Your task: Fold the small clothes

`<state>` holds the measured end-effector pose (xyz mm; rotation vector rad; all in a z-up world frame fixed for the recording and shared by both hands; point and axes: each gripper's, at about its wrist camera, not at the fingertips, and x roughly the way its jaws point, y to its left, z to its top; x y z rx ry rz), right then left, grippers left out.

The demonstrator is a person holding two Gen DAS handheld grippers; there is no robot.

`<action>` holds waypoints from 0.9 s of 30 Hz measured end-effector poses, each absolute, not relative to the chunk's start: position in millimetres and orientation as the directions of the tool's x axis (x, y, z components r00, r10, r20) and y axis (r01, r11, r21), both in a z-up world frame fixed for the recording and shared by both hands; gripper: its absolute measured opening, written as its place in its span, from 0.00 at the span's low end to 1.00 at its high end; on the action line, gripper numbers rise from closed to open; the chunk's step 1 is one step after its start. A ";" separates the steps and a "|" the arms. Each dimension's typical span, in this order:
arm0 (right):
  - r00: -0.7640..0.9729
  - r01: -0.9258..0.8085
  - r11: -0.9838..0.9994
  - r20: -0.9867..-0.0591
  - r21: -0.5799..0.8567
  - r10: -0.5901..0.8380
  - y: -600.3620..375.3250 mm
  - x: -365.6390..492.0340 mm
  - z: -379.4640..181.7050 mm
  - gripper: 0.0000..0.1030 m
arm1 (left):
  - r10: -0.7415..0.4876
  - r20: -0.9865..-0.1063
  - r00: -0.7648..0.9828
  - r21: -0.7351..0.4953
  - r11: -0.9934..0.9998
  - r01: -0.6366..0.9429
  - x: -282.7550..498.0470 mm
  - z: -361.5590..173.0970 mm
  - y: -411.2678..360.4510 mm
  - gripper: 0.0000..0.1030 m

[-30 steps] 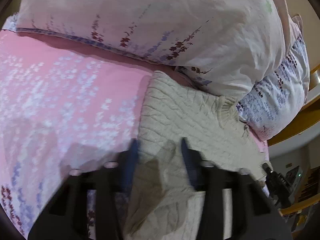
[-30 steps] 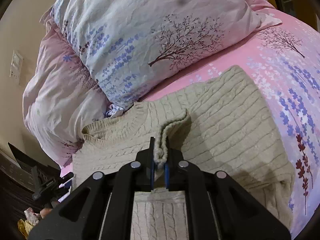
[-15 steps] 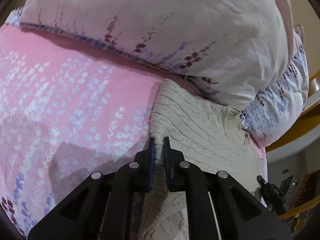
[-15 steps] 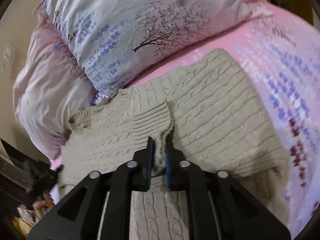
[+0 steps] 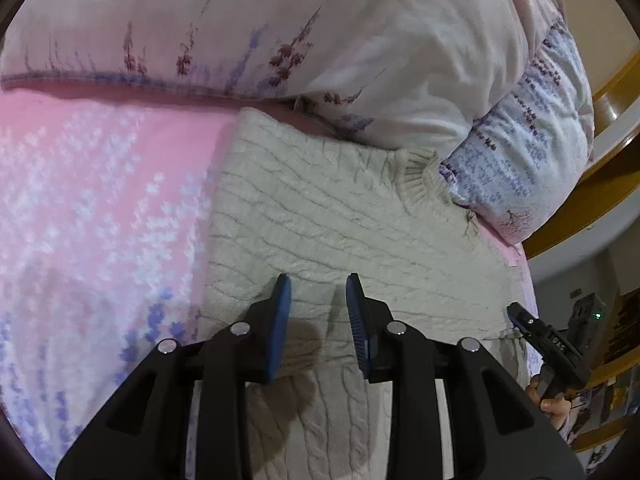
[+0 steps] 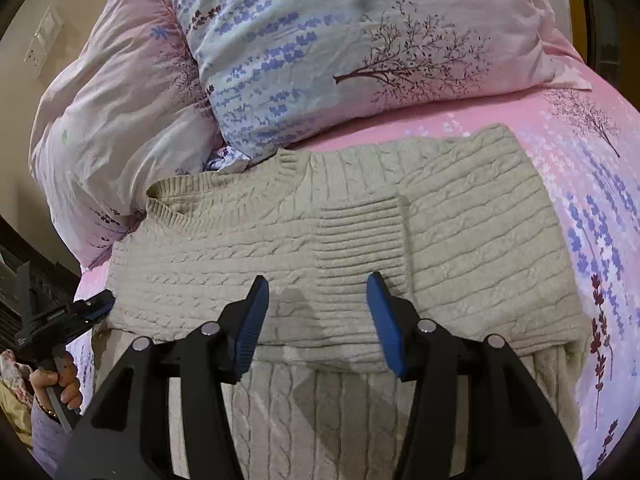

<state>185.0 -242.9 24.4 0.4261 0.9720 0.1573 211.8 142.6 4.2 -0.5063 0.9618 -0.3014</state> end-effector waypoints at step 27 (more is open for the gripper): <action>0.435 0.088 0.724 -0.680 0.684 0.590 -378.2 -100.4 34.7 0.71 | -0.598 -0.672 0.437 -0.612 0.781 0.127 -59.1 1.3 199.3 0.93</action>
